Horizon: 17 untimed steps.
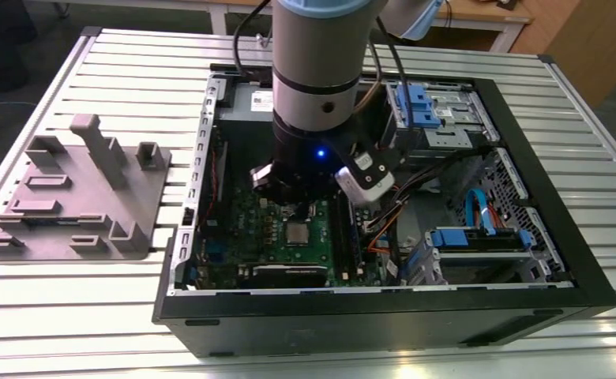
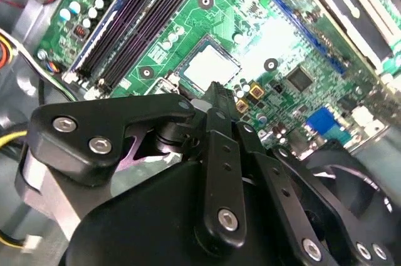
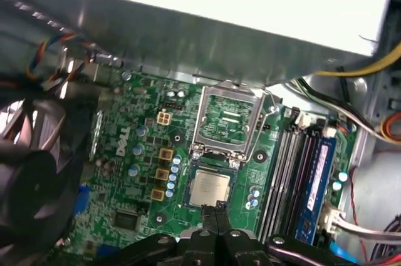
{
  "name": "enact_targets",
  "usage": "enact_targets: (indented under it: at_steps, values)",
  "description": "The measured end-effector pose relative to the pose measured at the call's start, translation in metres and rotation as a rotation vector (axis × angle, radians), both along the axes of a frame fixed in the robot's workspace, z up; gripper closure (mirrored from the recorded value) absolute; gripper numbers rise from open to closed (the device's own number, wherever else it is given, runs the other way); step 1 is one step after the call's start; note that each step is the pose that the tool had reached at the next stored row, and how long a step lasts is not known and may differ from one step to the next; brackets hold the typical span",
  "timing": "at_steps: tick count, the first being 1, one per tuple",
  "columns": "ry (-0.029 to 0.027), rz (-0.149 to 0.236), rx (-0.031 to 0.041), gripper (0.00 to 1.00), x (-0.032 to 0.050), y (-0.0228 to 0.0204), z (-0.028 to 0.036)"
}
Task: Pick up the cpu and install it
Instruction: 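Close the cpu cover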
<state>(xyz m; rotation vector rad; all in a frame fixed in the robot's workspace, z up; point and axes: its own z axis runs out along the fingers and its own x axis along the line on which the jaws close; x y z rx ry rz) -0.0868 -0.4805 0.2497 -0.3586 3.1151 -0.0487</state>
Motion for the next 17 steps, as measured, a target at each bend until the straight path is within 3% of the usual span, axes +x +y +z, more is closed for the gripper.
enact_targets:
  at_steps: [17]
  values:
    - [0.0000, 0.294, 0.0000, 0.90, 0.0000, 0.0000, -0.0028]
